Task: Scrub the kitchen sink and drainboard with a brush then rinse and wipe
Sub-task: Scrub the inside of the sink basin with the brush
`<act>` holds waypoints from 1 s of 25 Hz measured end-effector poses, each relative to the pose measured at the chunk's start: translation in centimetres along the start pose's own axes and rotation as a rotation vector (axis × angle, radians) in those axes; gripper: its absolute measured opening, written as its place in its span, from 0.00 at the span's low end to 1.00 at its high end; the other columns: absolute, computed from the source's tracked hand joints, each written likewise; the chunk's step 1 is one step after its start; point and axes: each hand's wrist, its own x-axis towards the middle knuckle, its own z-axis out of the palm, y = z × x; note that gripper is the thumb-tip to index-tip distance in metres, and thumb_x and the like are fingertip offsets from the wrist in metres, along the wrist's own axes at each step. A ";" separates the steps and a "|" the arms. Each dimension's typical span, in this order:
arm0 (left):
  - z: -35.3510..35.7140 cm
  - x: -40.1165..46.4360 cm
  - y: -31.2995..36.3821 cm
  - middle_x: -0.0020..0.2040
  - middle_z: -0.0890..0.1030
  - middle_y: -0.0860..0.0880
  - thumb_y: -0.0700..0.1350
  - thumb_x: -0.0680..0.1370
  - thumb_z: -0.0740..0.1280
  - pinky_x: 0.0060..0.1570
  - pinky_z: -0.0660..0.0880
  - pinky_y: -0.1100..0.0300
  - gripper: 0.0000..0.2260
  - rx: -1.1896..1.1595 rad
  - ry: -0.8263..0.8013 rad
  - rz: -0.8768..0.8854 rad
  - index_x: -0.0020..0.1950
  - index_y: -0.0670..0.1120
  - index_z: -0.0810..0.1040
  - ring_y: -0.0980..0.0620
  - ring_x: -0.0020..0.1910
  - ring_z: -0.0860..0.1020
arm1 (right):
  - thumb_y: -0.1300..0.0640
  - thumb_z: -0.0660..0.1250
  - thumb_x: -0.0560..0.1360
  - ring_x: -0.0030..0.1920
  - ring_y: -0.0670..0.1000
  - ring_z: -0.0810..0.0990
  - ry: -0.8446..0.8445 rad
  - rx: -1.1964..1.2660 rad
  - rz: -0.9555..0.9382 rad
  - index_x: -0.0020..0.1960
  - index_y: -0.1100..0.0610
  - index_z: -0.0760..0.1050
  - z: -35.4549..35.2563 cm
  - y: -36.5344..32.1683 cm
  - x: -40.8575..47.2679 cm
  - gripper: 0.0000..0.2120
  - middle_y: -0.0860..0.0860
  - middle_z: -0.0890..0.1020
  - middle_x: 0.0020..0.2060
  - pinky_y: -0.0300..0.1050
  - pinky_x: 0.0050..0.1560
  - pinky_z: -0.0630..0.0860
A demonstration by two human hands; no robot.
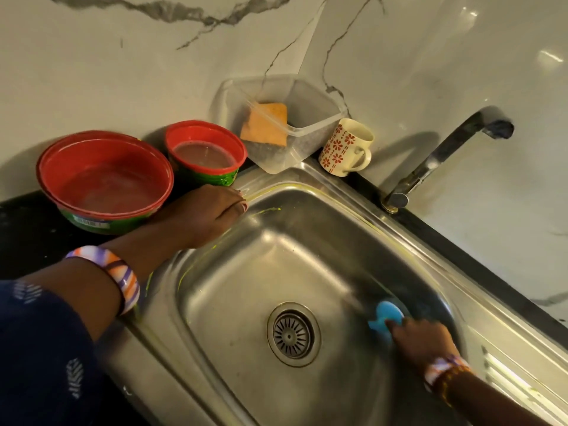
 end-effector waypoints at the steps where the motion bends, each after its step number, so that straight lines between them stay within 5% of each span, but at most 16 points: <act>1: 0.1 0.0 -0.2 0.47 0.82 0.42 0.60 0.74 0.49 0.50 0.73 0.45 0.30 -0.007 0.009 -0.003 0.48 0.38 0.79 0.44 0.47 0.79 | 0.52 0.48 0.82 0.61 0.54 0.77 -0.068 -0.006 -0.002 0.74 0.53 0.56 0.2 0.0 -0.7 0.21 0.53 0.74 0.64 0.46 0.58 0.74; 4: 0.0 0.1 -0.3 0.47 0.82 0.43 0.61 0.73 0.48 0.49 0.74 0.46 0.31 -0.010 0.015 -0.021 0.48 0.39 0.79 0.44 0.47 0.79 | 0.52 0.48 0.82 0.59 0.55 0.78 -0.033 -0.037 -0.003 0.73 0.55 0.60 -1.9 -0.6 1.3 0.20 0.53 0.76 0.62 0.47 0.53 0.75; 7: 0.0 -0.1 -0.2 0.49 0.82 0.43 0.62 0.72 0.47 0.52 0.74 0.47 0.31 0.012 0.009 -0.022 0.49 0.40 0.80 0.45 0.50 0.79 | 0.52 0.46 0.82 0.53 0.58 0.80 0.220 -0.091 -0.057 0.70 0.58 0.65 -6.5 -2.4 6.7 0.20 0.55 0.79 0.56 0.45 0.41 0.70; 11: -0.1 0.1 0.2 0.51 0.82 0.42 0.58 0.75 0.51 0.54 0.73 0.48 0.27 -0.004 -0.013 -0.057 0.51 0.39 0.80 0.45 0.53 0.78 | 0.57 0.46 0.83 0.52 0.59 0.80 0.439 -0.125 -0.121 0.73 0.56 0.59 -13.0 -4.2 11.3 0.19 0.57 0.78 0.55 0.45 0.37 0.65; 18: -0.3 -0.1 0.0 0.41 0.81 0.48 0.59 0.71 0.51 0.45 0.74 0.48 0.24 -0.022 -0.066 -0.036 0.41 0.42 0.79 0.48 0.42 0.78 | 0.53 0.47 0.83 0.57 0.57 0.78 0.136 -0.040 -0.016 0.76 0.48 0.52 -3.9 0.7 3.4 0.21 0.54 0.75 0.61 0.48 0.51 0.75; 25: -0.1 -0.1 0.2 0.56 0.81 0.42 0.62 0.68 0.56 0.59 0.71 0.52 0.31 0.078 -0.049 -0.010 0.57 0.39 0.80 0.44 0.58 0.78 | 0.51 0.54 0.81 0.58 0.52 0.79 0.080 0.025 0.298 0.64 0.53 0.71 -2.1 0.8 -2.7 0.15 0.50 0.79 0.57 0.46 0.53 0.76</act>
